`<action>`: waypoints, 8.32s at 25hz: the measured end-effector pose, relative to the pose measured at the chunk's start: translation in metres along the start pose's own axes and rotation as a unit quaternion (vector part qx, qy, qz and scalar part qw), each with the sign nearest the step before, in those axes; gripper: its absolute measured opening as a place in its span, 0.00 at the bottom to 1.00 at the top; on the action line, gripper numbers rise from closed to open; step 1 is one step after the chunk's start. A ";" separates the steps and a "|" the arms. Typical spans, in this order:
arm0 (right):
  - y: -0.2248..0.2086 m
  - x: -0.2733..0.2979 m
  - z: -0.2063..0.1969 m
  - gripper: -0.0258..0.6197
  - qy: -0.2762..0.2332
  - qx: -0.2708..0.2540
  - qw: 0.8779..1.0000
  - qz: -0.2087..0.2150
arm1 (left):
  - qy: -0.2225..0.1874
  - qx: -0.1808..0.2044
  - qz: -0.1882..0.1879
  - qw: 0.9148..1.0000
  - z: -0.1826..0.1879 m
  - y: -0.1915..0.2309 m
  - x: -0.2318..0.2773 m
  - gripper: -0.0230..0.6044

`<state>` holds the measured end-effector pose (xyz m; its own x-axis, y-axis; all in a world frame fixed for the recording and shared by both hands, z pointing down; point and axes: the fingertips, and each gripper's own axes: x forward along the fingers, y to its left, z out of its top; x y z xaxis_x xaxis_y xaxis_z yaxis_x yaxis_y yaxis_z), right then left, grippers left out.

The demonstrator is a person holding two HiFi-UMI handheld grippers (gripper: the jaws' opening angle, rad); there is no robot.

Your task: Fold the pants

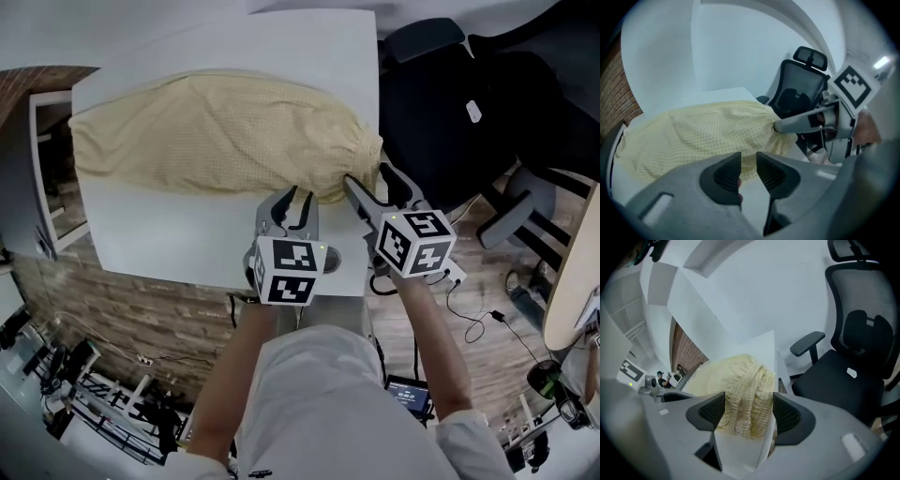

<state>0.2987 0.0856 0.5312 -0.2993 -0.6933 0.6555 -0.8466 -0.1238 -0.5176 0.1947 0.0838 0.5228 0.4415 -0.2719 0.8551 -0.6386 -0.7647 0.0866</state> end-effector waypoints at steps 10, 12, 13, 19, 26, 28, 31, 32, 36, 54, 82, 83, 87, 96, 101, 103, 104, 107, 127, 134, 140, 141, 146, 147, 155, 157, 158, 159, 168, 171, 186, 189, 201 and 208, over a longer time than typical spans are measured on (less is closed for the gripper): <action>-0.015 0.011 -0.012 0.42 0.029 0.013 0.999 0.021 | 0.045 -0.002 -0.043 0.998 -0.029 -0.046 0.020 0.20; -0.019 0.009 -0.014 0.36 0.034 0.003 0.999 0.015 | 0.040 -0.004 -0.042 0.998 -0.026 -0.047 0.017 0.20; -0.021 0.007 -0.014 0.34 0.034 0.004 0.999 0.014 | 0.038 -0.001 -0.041 0.998 -0.023 -0.048 0.016 0.20; -0.027 -0.002 -0.015 0.23 0.037 -0.003 0.999 0.013 | 0.021 0.010 -0.040 0.999 -0.008 -0.050 0.010 0.19; -0.060 -0.033 -0.021 0.21 0.053 -0.023 0.998 -0.016 | 0.014 0.013 -0.038 0.999 -0.006 -0.052 0.003 0.19; -0.069 -0.044 -0.024 0.21 0.057 -0.022 0.998 -0.023 | 0.011 0.015 -0.036 0.999 -0.004 -0.053 0.002 0.19; -0.077 -0.059 -0.030 0.21 0.059 -0.022 0.997 -0.032 | 0.006 0.021 -0.038 0.999 -0.002 -0.055 0.000 0.19; -0.078 -0.064 -0.032 0.20 0.061 -0.023 0.997 -0.037 | 0.005 0.025 -0.038 0.999 -0.002 -0.055 -0.002 0.19; -0.096 -0.088 -0.036 0.20 0.058 -0.025 0.995 -0.080 | 0.002 0.038 -0.043 0.998 0.000 -0.052 -0.006 0.19; -0.047 -0.138 0.005 0.19 0.002 0.010 0.998 -0.067 | -0.023 0.047 -0.071 0.996 0.009 -0.033 -0.031 0.19; 0.148 -0.045 0.055 0.17 0.019 -0.105 0.994 -0.001 | -0.067 -0.002 -0.099 0.993 -0.004 0.093 -0.094 0.18; 0.154 -0.040 0.056 0.17 0.022 -0.108 0.994 0.000 | -0.067 -0.003 -0.099 0.993 -0.004 0.098 -0.095 0.18; 0.180 -0.011 0.056 0.17 0.033 -0.119 0.992 0.008 | -0.068 -0.011 -0.099 0.993 -0.007 0.125 -0.097 0.18; 0.214 0.070 0.035 0.18 0.068 -0.138 0.988 0.010 | -0.059 -0.025 -0.096 0.993 -0.027 0.172 -0.101 0.18; 0.217 0.101 0.010 0.32 0.098 -0.135 0.986 -0.001 | -0.052 -0.031 -0.102 0.993 -0.034 0.182 -0.097 0.18; 0.223 0.109 0.005 0.36 0.107 -0.129 0.986 0.012 | -0.053 -0.029 -0.102 0.993 -0.033 0.182 -0.097 0.18; 0.227 0.110 0.005 0.36 0.105 -0.125 0.986 0.019 | -0.054 -0.029 -0.103 0.993 -0.032 0.181 -0.096 0.18; 0.236 0.105 0.008 0.36 0.093 -0.115 0.988 0.036 | -0.053 -0.025 -0.109 0.992 -0.031 0.176 -0.094 0.18; 0.149 0.032 0.024 0.22 0.031 -0.082 0.996 -0.015 | -0.056 0.016 -0.129 0.990 -0.012 0.082 -0.086 0.18; 0.105 0.004 0.036 0.23 0.024 -0.074 0.997 -0.015 | -0.053 0.038 -0.142 0.988 -0.008 0.013 -0.080 0.18; 0.077 -0.007 0.041 0.26 0.038 -0.090 0.995 -0.004 | -0.038 0.071 -0.141 0.987 -0.013 -0.034 -0.058 0.20; 0.073 -0.005 0.042 0.27 0.041 -0.093 0.995 -0.002 | -0.035 0.078 -0.136 0.987 -0.014 -0.038 -0.053 0.22; 0.053 0.003 0.050 0.30 0.050 -0.091 0.995 0.013 | -0.023 0.120 -0.103 0.987 -0.015 -0.057 -0.029 0.40; 0.050 0.005 0.051 0.31 0.052 -0.085 0.995 0.018 | -0.019 0.124 -0.095 0.988 -0.016 -0.059 -0.023 0.43; 0.024 0.032 0.064 0.44 0.059 -0.003 0.996 0.068 | 0.030 0.126 -0.022 0.991 -0.032 -0.055 0.012 0.49; 0.019 0.040 0.065 0.46 0.066 0.009 0.995 0.075 | 0.038 0.124 -0.003 0.992 -0.035 -0.050 0.016 0.45; 0.017 0.045 0.065 0.47 0.070 0.015 0.994 0.077 | 0.042 0.123 0.005 0.992 -0.036 -0.048 0.017 0.41; 0.015 0.048 0.065 0.48 0.074 0.020 0.994 0.080 | 0.044 0.120 0.010 0.992 -0.037 -0.047 0.018 0.38; 0.013 0.069 0.058 0.25 0.104 0.038 0.991 0.075 | 0.038 0.094 0.021 0.995 -0.036 -0.039 0.017 0.17; 0.018 0.063 0.056 0.11 0.104 0.031 0.991 0.079 | 0.035 0.078 0.005 0.996 -0.036 -0.042 0.011 0.12; -0.005 -0.016 0.056 0.09 0.079 -0.035 0.996 0.029 | -0.011 0.046 -0.121 0.992 -0.022 -0.119 -0.033 0.11; -0.001 -0.028 0.060 0.08 0.065 -0.038 0.997 0.027 | -0.029 0.028 -0.136 0.990 -0.016 -0.122 -0.047 0.11; 0.057 -0.051 0.091 0.08 0.033 -0.076 0.996 0.040 | -0.104 -0.073 -0.149 0.981 0.012 -0.085 -0.113 0.11; 0.109 -0.032 0.112 0.08 0.026 -0.100 0.993 0.057 | -0.139 -0.111 -0.127 0.976 0.020 -0.031 -0.145 0.11</action>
<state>0.2652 0.0144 0.3918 -0.4155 -0.6568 0.6293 -0.8753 0.1006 -0.4731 0.1631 0.1358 0.3861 0.7375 -0.2626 0.6222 -0.5937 -0.6912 0.4120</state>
